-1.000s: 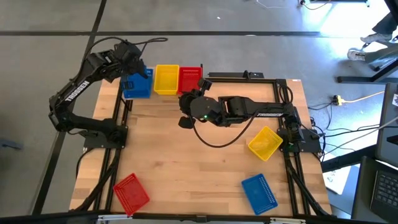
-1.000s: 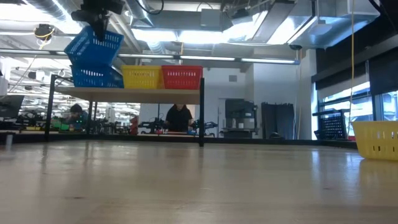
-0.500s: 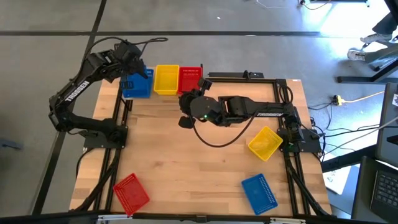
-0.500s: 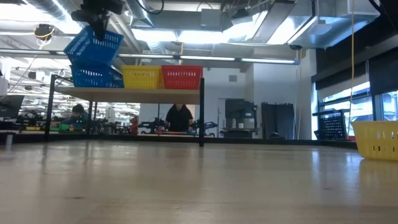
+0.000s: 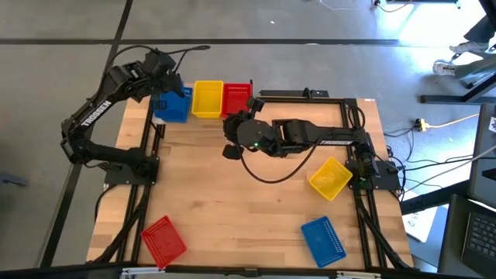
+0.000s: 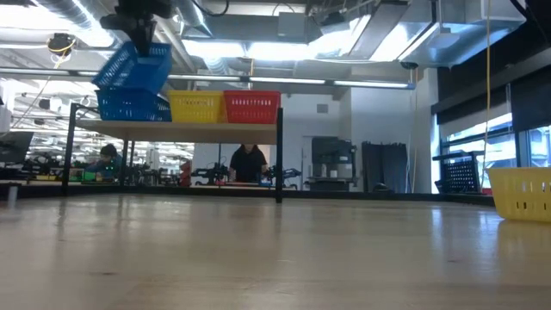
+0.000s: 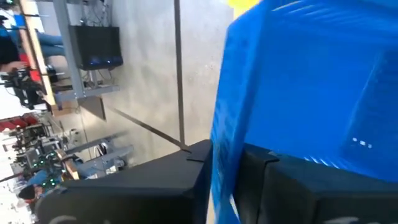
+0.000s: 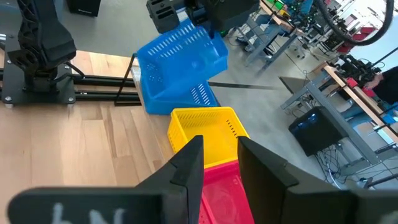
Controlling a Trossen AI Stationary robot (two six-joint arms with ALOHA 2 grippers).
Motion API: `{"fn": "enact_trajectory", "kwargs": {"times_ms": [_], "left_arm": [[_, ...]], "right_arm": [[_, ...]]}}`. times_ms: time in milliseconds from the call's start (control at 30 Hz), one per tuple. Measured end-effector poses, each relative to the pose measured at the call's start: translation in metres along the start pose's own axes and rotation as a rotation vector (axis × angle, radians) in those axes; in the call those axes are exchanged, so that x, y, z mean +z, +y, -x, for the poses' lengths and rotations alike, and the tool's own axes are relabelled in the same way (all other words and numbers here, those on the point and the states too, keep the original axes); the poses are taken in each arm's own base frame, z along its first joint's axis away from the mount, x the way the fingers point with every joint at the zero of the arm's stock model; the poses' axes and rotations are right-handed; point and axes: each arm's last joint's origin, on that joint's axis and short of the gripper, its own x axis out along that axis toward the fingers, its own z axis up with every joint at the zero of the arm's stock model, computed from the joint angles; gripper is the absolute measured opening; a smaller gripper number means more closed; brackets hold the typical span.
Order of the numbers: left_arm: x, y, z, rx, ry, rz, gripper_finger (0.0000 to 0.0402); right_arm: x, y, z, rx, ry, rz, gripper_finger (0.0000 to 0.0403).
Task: Stack baskets on shelf by color
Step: Stack the top blue bin on top of the blue bin on the shelf, then stack the yellow bin on top of the yellow bins on the shelf
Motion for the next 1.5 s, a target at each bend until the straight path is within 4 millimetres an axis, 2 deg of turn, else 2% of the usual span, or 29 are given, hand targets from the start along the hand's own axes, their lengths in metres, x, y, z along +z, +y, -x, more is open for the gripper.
{"fn": "enact_trajectory", "kwargs": {"times_ms": [133, 433, 567, 700, 833, 1100, 1300, 1500], "left_arm": [[0.002, 0.002, 0.0, 0.02, -0.015, 0.016, 0.0051], [0.0, 0.004, 0.001, 0.072, 0.034, 0.03, 0.0053], [-0.009, 0.005, 0.012, 0.121, 0.033, 0.18, 0.0053], [-0.02, -0.004, 0.034, 0.075, -0.082, 0.346, 0.0053], [-0.034, -0.019, 0.057, -0.086, -0.249, 0.528, 0.0053], [-0.055, -0.048, 0.091, -0.668, -0.476, 0.751, 0.0053], [-0.056, -0.07, 0.091, -0.895, -0.46, 0.766, 0.0053], [-0.049, -0.099, 0.075, -0.998, -0.403, 0.755, 0.0053]], "right_arm": [[0.0, 0.0, 0.0, 0.0, 0.0, 0.0, 0.0101], [0.0, -0.001, 0.0, -0.002, 0.001, 0.001, 0.0101], [0.0, -0.003, 0.002, 0.0, 0.004, 0.022, 0.0101], [0.001, -0.014, 0.014, 0.014, 0.023, 0.041, 0.0101], [-0.002, -0.029, 0.034, 0.146, 0.043, 0.031, 0.0101], [-0.024, -0.043, 0.065, 0.534, 0.205, 0.156, 0.0101], [-0.044, -0.039, 0.081, 0.693, 0.417, 0.235, 0.0101], [-0.044, -0.034, 0.097, 0.773, 0.438, 0.178, 0.0101]]}}
